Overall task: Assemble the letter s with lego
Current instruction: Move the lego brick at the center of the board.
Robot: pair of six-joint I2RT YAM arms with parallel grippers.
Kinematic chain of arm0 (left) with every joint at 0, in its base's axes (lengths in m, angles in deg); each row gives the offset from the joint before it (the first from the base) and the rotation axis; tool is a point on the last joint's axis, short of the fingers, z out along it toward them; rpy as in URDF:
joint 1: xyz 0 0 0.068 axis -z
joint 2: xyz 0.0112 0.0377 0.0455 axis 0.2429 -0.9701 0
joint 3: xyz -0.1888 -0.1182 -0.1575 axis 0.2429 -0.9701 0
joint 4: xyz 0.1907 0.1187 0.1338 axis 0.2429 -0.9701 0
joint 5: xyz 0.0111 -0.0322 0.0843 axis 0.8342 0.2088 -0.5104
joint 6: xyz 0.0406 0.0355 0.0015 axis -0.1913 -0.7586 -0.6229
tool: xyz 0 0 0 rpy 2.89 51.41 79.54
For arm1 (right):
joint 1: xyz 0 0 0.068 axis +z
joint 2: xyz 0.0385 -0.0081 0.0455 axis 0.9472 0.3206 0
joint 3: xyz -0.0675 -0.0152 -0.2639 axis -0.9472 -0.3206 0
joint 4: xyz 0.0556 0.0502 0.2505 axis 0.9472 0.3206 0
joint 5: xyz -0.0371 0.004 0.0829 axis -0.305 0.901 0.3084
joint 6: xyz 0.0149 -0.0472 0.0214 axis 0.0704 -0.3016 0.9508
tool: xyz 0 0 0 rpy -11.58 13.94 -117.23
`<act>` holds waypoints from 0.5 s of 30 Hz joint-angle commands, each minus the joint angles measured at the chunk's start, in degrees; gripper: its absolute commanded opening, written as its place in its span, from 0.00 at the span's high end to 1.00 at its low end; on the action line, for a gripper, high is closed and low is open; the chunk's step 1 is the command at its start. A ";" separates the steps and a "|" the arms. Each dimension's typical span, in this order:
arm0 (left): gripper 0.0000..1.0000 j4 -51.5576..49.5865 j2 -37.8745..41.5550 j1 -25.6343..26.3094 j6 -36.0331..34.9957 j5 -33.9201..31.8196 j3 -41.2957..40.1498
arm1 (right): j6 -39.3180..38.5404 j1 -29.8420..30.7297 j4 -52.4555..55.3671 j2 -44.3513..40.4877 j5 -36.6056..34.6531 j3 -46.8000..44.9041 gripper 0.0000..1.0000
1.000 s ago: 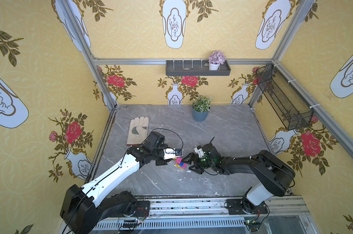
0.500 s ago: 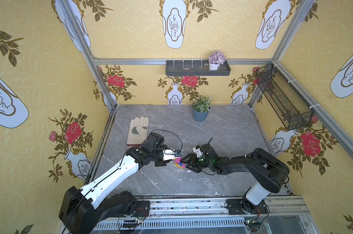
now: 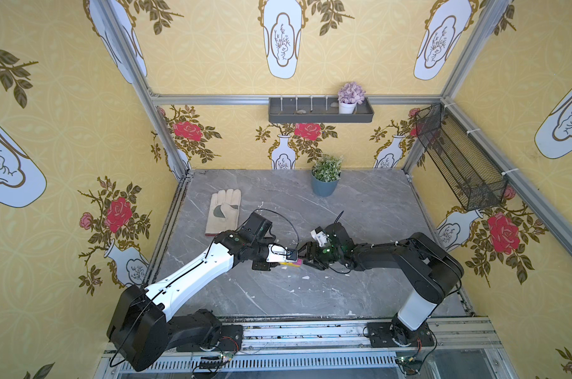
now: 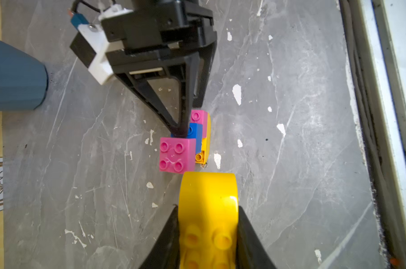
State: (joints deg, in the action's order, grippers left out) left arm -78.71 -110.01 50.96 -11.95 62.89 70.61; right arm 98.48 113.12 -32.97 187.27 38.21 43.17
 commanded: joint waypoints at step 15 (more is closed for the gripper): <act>1.00 2.81 -10.63 -1.93 -2.91 12.07 6.66 | -13.10 -2.95 14.13 3.13 3.95 1.66 0.28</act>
State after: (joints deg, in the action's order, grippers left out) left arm -77.01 -120.00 49.08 -14.25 71.90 77.27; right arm 88.14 110.74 -29.27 189.74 45.27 45.62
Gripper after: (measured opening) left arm 0.315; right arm 0.715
